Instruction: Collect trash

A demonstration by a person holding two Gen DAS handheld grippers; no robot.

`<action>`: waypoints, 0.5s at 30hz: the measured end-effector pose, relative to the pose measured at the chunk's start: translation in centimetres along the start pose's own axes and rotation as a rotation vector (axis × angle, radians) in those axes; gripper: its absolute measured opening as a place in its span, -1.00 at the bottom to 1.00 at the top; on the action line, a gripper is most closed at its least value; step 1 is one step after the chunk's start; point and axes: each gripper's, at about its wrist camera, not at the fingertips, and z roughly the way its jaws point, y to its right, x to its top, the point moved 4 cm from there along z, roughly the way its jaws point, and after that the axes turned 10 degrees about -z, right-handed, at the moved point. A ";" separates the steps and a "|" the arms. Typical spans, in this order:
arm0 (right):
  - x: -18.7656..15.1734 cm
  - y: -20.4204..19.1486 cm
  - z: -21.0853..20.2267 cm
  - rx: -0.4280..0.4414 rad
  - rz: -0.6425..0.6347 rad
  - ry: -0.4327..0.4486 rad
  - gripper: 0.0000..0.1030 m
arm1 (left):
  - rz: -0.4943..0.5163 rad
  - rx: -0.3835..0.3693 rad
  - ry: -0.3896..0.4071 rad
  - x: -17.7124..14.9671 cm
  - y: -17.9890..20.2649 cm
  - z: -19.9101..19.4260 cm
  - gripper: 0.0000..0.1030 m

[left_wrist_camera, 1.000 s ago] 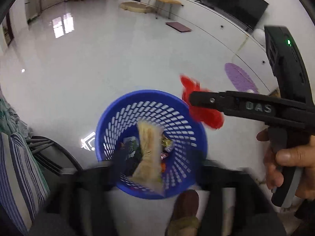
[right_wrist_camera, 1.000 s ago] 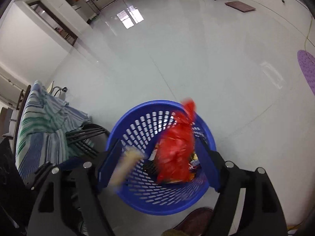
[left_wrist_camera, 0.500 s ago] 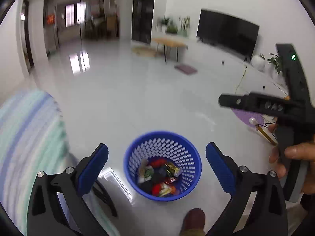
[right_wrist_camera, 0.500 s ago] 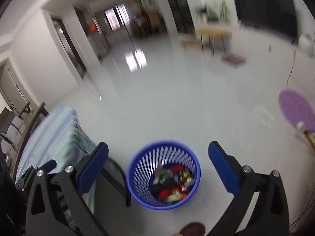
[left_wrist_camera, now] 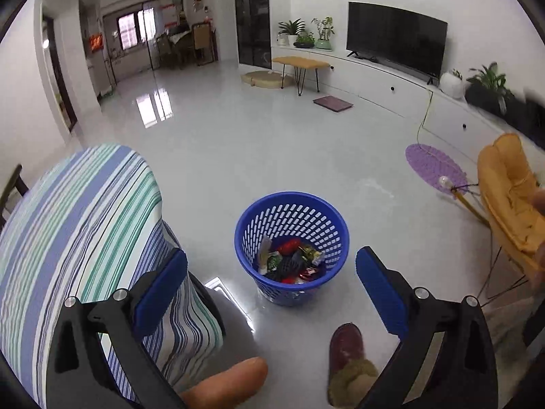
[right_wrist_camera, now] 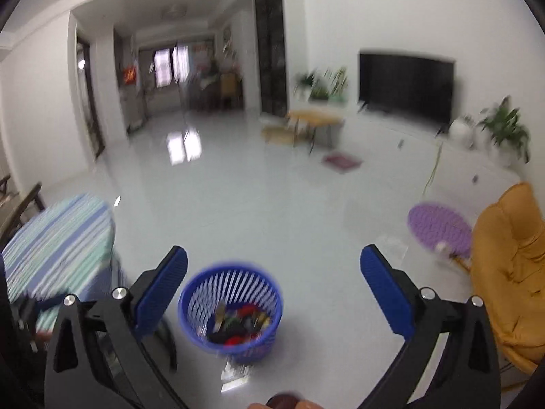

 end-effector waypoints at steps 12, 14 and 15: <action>-3.7 -5.0 3.7 0.113 -0.150 -0.186 0.91 | -0.081 0.082 -0.066 0.4 -2.9 2.4 0.90; -3.7 -5.7 3.7 0.116 -0.169 -0.185 0.91 | -0.092 0.088 -0.068 0.5 -3.1 2.6 0.90; -3.7 -5.8 3.8 0.113 -0.173 -0.186 0.91 | -0.092 0.090 -0.067 0.7 -3.2 2.7 0.90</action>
